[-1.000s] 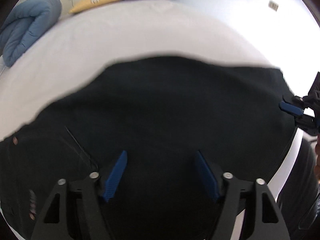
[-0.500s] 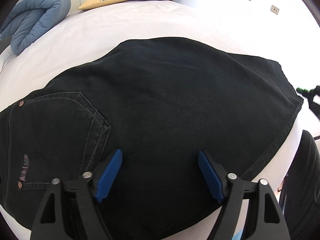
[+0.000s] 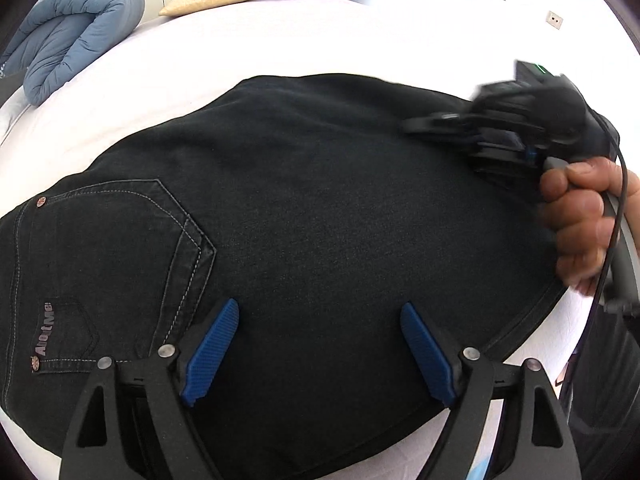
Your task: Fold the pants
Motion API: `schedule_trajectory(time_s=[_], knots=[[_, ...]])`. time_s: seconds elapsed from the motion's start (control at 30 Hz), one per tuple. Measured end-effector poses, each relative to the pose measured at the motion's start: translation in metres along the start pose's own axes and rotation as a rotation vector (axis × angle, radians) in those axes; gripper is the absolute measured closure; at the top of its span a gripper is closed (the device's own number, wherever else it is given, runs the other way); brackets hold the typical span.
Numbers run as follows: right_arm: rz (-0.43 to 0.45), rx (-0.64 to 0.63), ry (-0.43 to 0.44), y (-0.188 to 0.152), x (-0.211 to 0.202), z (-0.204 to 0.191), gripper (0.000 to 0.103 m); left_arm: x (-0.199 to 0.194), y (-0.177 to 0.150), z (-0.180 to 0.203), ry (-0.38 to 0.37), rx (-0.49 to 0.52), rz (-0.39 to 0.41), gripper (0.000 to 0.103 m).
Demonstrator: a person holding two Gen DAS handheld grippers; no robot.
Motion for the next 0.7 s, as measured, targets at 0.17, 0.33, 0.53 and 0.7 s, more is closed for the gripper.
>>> schedule_trajectory(time_s=[0.17, 0.33, 0.53, 0.7], knots=[[0.304, 0.132, 0.051, 0.076, -0.116, 0.048, 0.103, -0.001, 0.001, -0.004, -0.005, 0.006, -0.002, 0.018], [0.592, 0.228, 0.089, 0.136, -0.245, 0.095, 0.103, -0.001, 0.002, -0.002, 0.004, -0.002, -0.005, 0.017], [0.641, 0.136, -0.031, 0.150, -0.246, 0.089, 0.103, -0.016, 0.038, 0.010, -0.025, -0.011, -0.005, 0.034], [0.642, 0.103, -0.037, 0.140, -0.264, 0.091, 0.103, -0.023, 0.115, 0.044, -0.108, 0.059, 0.103, 0.034]])
Point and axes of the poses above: each gripper's, at about its wrist camera, not at the fingertips, and x roughly the way its jaws point, z to its right, y to its top, the point moved 9 cm from there along x, roughly the way its jaws point, and after that the axes turned 12 degrees about x, right-handed, at the moved point
